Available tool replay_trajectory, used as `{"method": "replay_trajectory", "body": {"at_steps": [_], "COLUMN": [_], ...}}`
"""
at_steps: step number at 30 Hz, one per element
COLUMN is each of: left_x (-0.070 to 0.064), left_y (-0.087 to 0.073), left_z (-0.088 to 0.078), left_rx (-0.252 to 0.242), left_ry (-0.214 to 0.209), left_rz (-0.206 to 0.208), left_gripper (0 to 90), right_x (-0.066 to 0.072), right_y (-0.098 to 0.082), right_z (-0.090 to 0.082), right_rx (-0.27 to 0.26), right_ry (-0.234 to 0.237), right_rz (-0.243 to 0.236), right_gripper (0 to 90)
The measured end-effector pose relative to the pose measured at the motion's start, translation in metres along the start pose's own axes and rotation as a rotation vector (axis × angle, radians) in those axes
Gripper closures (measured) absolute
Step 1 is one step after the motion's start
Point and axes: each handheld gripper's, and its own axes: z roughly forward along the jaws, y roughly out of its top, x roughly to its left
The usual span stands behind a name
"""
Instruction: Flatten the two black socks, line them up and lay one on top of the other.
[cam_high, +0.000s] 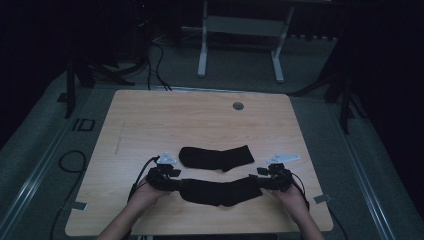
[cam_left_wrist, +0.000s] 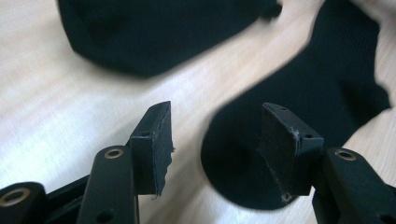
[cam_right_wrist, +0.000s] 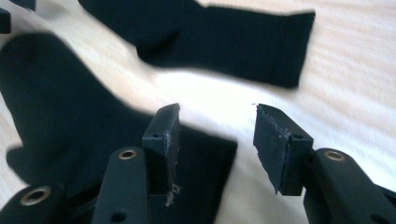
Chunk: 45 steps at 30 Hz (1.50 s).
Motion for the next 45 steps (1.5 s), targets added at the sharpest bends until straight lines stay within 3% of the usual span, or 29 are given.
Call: {"method": "replay_trajectory", "body": {"at_steps": [6, 13, 19, 21, 25, 29, 30, 36, 43, 45], "left_x": [-0.002, -0.008, -0.011, -0.012, -0.012, -0.01, -0.008, 0.004, 0.018, 0.025], "left_y": [-0.01, -0.011, -0.012, -0.013, -0.013, -0.007, 0.0, 0.03, 0.07, 0.077], "left_z": [0.007, 0.007, 0.008, 0.009, 0.006, -0.002, -0.009, -0.032, -0.038, -0.035], "left_rx": [0.03, 0.036, 0.037, 0.03, 0.018, -0.002, -0.022, -0.062, -0.047, -0.038], "left_ry": [0.023, 0.055, 0.048, 0.052, 0.047, 0.048, 0.057, 0.099, 0.14, 0.131], "left_rz": [0.013, 0.058, 0.07, 0.069, 0.057, 0.052, 0.049, 0.048, 0.058, 0.035], "left_gripper": [47.5, 62.5, 78.4, 84.0, 85.9, 86.1, 86.1, 86.1, 86.0, 86.0], "right_x": [0.006, 0.012, 0.019, 0.022, 0.023, 0.023, 0.023, 0.018, 0.004, -0.003], "right_y": [-0.017, -0.023, -0.024, -0.024, -0.021, -0.013, -0.003, 0.032, 0.073, 0.08], "right_z": [-0.004, 0.002, 0.007, 0.007, 0.006, -0.002, -0.008, -0.021, -0.019, -0.014], "right_rx": [0.023, 0.073, 0.086, 0.084, 0.074, 0.038, 0.002, -0.071, -0.096, -0.09], "right_ry": [-0.031, -0.074, -0.049, -0.056, -0.047, -0.038, -0.027, -0.034, -0.061, -0.064], "right_rz": [-0.007, -0.056, -0.069, -0.075, -0.05, -0.049, -0.045, -0.064, -0.072, -0.058], "right_gripper": [53.5, 63.1, 82.4, 84.4, 85.7, 85.7, 85.7, 85.7, 85.7, 85.7]}}
